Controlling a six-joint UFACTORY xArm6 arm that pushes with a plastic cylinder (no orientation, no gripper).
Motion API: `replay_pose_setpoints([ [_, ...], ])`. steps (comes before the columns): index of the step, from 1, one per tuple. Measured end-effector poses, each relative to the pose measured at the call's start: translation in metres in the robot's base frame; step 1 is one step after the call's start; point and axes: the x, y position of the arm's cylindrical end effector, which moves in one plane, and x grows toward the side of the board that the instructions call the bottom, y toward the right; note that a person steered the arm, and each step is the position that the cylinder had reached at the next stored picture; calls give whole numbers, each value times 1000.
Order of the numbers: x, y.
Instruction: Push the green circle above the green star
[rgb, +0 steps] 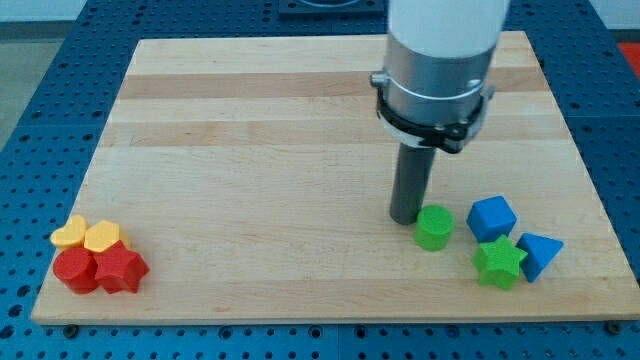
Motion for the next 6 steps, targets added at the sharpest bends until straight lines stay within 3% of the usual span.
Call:
replay_pose_setpoints([
  [1, 9, 4],
  [3, 45, -71],
  [4, 59, -56],
  [6, 27, 17],
])
